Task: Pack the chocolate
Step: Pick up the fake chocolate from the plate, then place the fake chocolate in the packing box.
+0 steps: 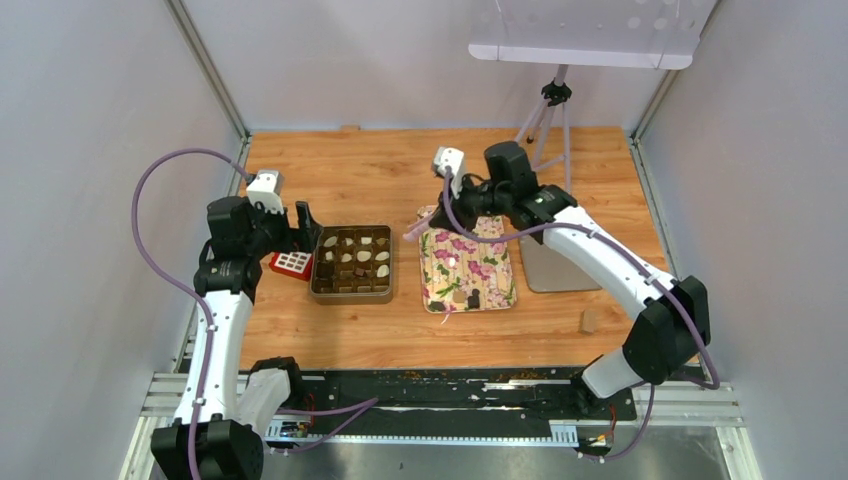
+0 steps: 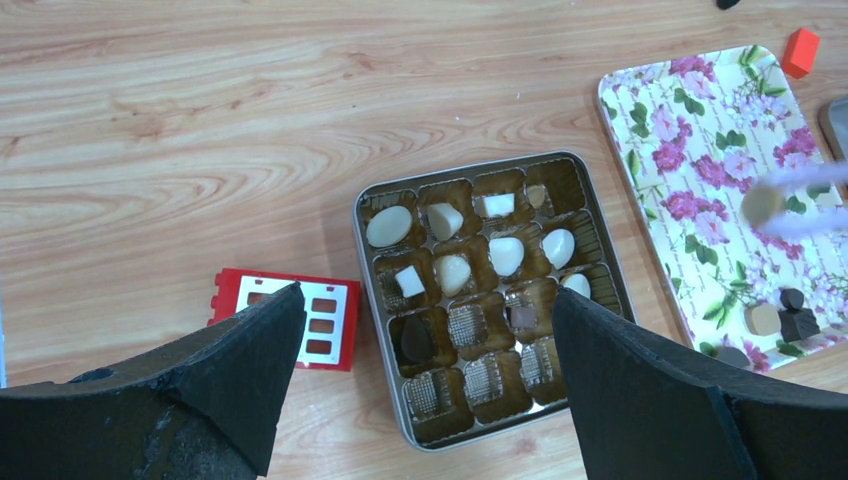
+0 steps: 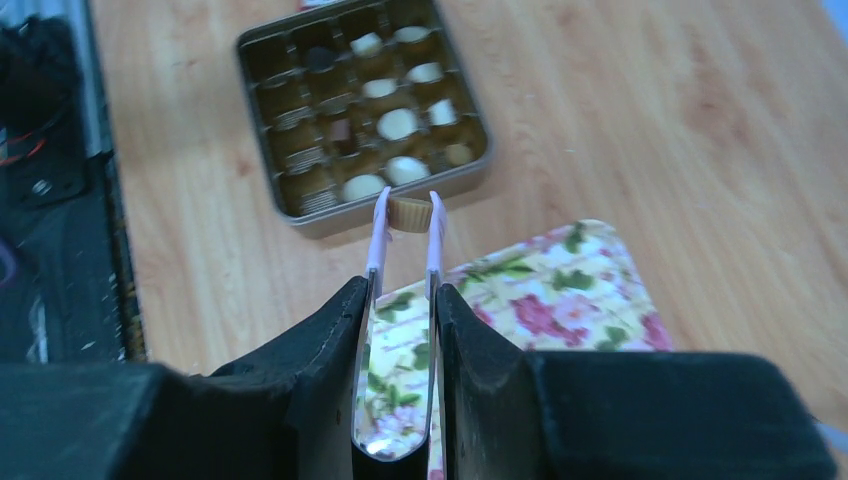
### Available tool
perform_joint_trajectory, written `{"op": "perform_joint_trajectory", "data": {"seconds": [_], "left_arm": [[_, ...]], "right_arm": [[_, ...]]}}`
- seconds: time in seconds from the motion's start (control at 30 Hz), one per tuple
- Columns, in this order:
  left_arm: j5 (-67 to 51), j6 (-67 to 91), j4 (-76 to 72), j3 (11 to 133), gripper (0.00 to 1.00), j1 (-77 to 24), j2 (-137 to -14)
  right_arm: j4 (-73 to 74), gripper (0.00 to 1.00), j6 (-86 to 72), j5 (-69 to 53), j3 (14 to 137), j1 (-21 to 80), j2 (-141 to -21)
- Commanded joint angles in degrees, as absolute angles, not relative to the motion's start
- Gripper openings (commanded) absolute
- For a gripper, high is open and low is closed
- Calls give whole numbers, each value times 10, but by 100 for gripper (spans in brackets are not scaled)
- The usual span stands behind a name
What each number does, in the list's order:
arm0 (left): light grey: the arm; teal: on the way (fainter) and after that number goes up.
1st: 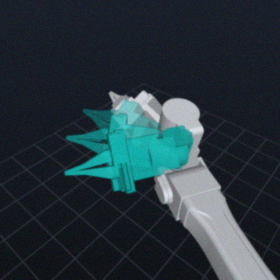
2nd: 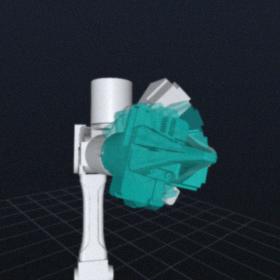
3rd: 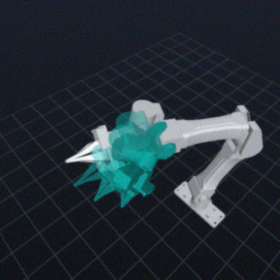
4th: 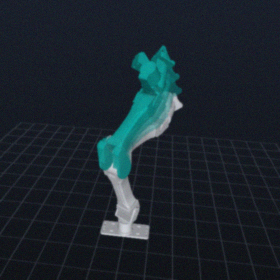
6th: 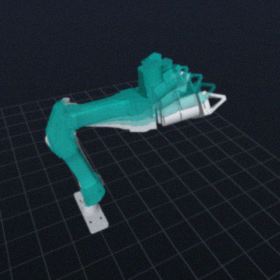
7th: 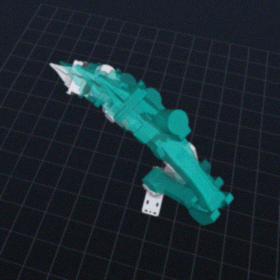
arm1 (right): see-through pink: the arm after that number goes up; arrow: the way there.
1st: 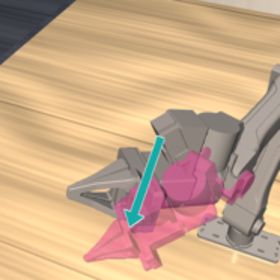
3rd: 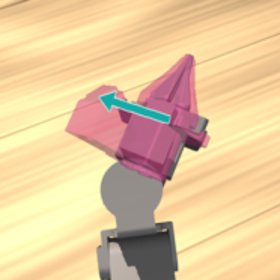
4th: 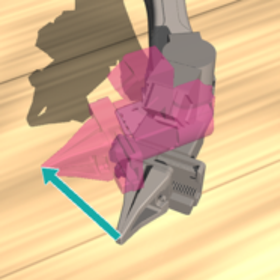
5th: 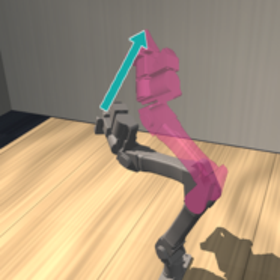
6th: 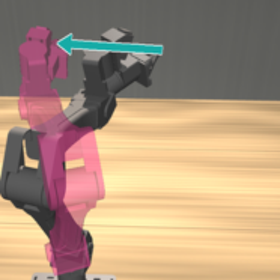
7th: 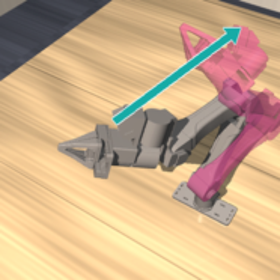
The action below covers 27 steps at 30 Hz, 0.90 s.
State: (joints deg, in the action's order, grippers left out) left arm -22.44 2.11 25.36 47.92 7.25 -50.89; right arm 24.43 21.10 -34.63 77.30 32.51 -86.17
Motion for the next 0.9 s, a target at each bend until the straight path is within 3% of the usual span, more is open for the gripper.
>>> {"op": "perform_joint_trajectory", "data": {"seconds": [0.0,0.4,0.87], "left_arm": [[-233,26,236,482,100,78,-501],[-222,18,244,470,100,79,-483],[-224,23,244,461,100,81,-472]], "right_arm": [[263,19,258,-409,769,372,-888],[295,19,312,-428,851,426,-981],[281,24,315,-416,858,457,-1015]]}}
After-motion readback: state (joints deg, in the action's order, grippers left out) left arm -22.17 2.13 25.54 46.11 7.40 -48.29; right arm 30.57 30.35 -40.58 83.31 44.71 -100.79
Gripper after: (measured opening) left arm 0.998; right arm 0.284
